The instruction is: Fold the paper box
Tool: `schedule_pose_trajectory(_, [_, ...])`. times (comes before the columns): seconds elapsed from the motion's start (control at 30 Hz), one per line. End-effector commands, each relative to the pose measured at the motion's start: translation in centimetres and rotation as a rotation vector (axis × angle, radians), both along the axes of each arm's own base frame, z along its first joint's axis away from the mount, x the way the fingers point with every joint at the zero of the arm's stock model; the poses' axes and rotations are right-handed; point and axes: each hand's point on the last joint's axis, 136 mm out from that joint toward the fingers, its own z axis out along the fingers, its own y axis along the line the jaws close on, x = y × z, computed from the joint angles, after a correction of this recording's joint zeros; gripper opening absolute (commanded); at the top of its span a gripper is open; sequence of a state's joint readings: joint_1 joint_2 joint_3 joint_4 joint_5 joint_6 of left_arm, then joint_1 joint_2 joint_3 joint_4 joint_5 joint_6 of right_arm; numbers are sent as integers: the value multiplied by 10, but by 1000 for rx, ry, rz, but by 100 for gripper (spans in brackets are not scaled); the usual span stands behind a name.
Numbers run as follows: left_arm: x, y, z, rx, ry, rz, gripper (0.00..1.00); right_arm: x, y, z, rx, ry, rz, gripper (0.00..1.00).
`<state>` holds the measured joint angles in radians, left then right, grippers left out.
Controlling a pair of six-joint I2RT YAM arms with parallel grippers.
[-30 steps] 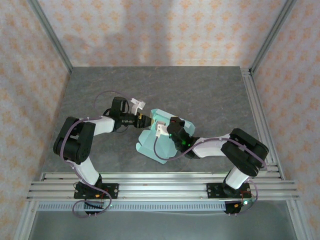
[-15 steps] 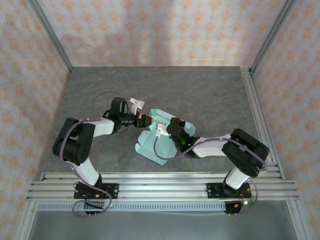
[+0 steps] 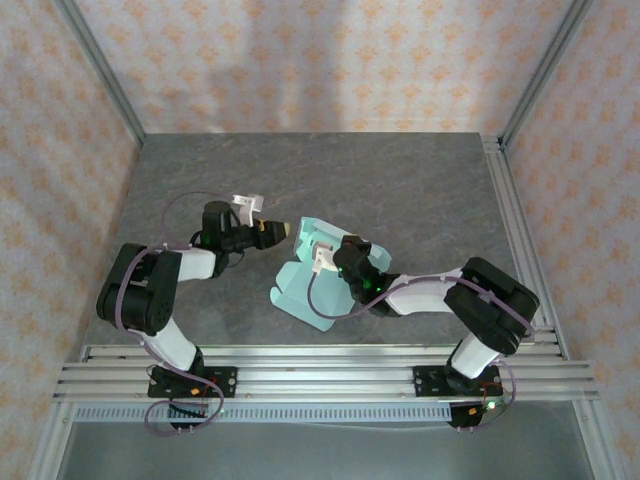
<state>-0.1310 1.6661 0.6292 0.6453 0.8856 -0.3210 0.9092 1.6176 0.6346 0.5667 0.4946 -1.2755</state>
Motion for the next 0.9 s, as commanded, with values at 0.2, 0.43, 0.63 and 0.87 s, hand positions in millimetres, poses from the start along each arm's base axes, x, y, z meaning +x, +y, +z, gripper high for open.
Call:
schedule_pose_trajectory(0.2, [-3,-37,-10,47,11,-173,57,-5,-3,-11,-67,44,11,0])
schedule_pose_trajectory(0.43, [-6,-43,-19,35,36,-199,57,-4,-2,-9,-72,37,11,0])
schedule_pose_trajectory(0.63, [-10,-46,-21,39,40,-214,57,-5,0,-9,-75,46,24,0])
schedule_pose_trajectory(0.87, [-12,-52,-16,31,27,-241,58,-6,4,-8,-70,68,39,0])
